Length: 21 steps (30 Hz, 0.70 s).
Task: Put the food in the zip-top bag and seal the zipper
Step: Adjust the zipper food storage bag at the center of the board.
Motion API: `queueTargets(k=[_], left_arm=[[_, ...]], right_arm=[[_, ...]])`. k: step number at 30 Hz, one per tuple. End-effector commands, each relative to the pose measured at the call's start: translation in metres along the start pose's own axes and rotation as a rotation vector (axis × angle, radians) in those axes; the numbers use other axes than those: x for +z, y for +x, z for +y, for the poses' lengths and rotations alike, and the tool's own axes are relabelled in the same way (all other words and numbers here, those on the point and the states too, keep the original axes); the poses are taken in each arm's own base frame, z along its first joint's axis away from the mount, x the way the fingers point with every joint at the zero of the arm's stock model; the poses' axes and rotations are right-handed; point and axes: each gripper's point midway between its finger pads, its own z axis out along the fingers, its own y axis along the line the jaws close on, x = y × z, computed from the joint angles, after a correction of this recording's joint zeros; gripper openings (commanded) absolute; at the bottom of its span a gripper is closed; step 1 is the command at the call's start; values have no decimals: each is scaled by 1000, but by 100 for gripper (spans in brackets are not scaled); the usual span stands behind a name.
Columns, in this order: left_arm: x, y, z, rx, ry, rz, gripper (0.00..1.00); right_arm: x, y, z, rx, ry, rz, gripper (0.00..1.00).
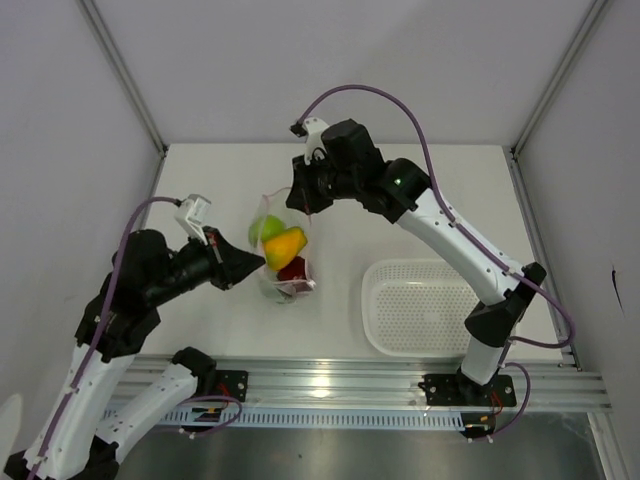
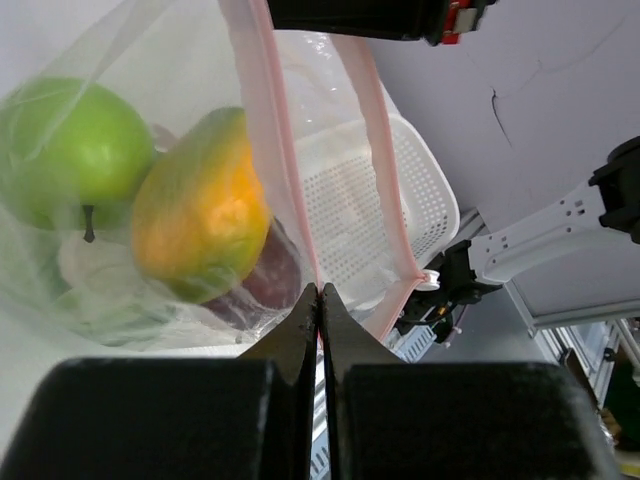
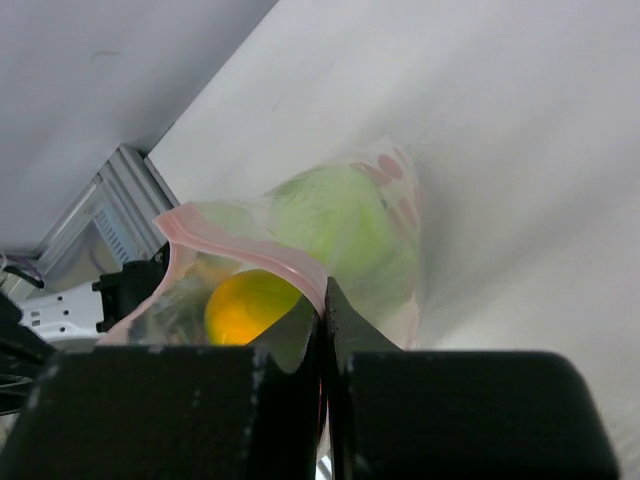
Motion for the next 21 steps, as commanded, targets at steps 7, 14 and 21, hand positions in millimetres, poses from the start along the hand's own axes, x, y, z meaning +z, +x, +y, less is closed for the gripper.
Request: queueTargets(k=[7, 14, 21], left_arm=[[1, -3, -3, -60, 10, -17, 1], [13, 8, 10, -139, -20, 4, 1], [9, -12, 9, -181, -44, -97, 1]], right_arm=[[-6, -26, 19, -63, -81, -46, 0], [10, -7, 28, -59, -203, 3, 0], [9, -13, 37, -112, -217, -34, 39]])
